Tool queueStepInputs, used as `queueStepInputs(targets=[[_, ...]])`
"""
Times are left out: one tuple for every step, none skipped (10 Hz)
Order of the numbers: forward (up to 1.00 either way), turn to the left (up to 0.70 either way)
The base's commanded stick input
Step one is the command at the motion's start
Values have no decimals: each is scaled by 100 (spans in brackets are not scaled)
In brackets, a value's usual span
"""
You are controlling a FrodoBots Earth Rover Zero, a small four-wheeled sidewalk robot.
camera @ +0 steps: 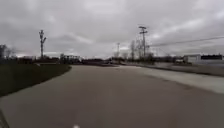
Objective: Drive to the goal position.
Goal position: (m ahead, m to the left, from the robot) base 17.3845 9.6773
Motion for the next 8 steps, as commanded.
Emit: queueStepInputs(targets=[[100, 0], [100, 0], [100, 0], [100, 0], [100, 21], [100, 40], [100, 4], [100, 0]])
